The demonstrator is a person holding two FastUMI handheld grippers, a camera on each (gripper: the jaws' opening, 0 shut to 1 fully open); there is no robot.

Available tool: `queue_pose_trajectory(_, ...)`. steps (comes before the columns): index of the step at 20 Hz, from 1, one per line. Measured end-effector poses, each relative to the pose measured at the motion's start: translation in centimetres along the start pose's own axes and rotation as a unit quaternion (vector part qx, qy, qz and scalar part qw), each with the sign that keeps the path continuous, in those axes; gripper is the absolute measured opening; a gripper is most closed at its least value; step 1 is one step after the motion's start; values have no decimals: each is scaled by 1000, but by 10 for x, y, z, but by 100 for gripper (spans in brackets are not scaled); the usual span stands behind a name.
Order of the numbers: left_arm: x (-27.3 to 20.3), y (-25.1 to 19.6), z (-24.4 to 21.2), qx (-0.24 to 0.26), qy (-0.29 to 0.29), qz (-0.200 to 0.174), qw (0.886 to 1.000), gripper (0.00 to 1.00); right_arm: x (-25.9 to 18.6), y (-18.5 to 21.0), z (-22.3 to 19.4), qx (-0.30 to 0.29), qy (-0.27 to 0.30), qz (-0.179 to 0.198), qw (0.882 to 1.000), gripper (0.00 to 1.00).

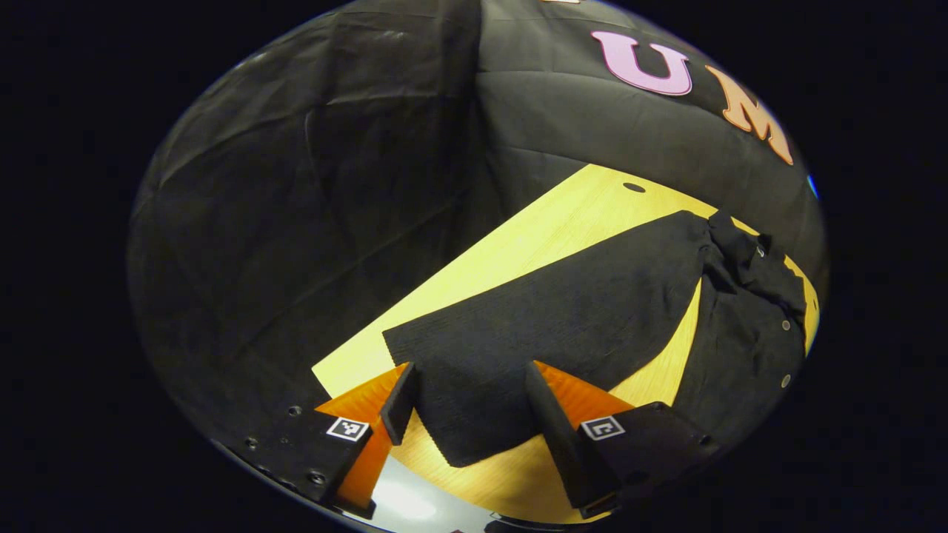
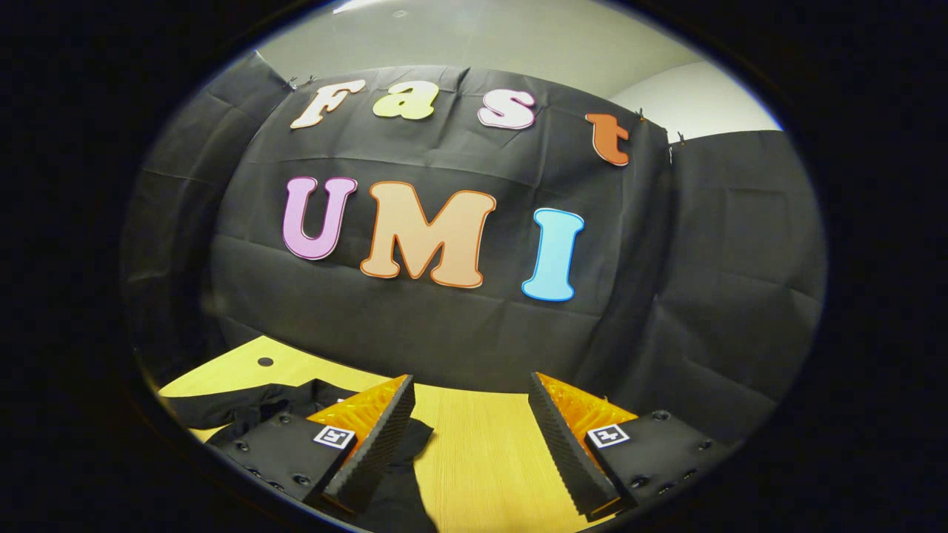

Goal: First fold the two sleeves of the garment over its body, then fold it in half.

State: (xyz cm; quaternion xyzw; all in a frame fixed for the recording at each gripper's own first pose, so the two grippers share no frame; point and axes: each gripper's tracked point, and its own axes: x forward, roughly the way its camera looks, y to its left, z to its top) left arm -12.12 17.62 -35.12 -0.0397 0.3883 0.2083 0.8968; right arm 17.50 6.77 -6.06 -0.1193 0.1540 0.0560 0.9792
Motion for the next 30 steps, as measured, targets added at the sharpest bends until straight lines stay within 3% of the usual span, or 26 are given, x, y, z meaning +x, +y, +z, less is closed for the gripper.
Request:
queue_pose_trajectory(3, 2, -8, -1, 10, 4, -12, 1000, 76, 1, 4, -17, 2, 16, 5, 1000, 98)
queue_pose_trajectory(8, 4, -24, 3, 31, 5, -11, 999, 12, -3, -6, -22, 18, 13, 4, 1000, 100)
queue_pose_trajectory(10, 4, -22, 4, 37, 11, -5, 999, 0, -7, -19, -26, 19, 11, -5, 1000, 100)
queue_pose_trajectory(14, 3, -24, 18, -4, 25, -3, 1000, 0, -17, -54, -45, 33, 24, -26, 999, 98)
queue_pose_trajectory(16, 1, -25, 47, -18, 3, -1, 1000, 0, -21, -78, -60, 38, 36, -46, 998, 98)
queue_pose_trajectory(18, -7, -28, 83, -1, -28, -2, 1000, 0, -24, -100, -75, 45, 50, -60, 996, 95)
queue_pose_trajectory(20, -9, -48, 133, 19, -68, -12, 997, 0, -28, -119, -90, 59, 63, -69, 994, 100)
queue_pose_trajectory(23, -27, -120, 205, 44, -133, -55, 989, 0, -33, -153, -107, 85, 70, -89, 990, 98)
queue_pose_trajectory(26, -49, -225, 256, 82, -201, -123, 968, 0, -50, -190, -124, 113, 75, -117, 984, 98)
queue_pose_trajectory(30, -69, -365, 258, 118, -219, -226, 942, 0, -83, -230, -150, 162, 92, -140, 972, 98)
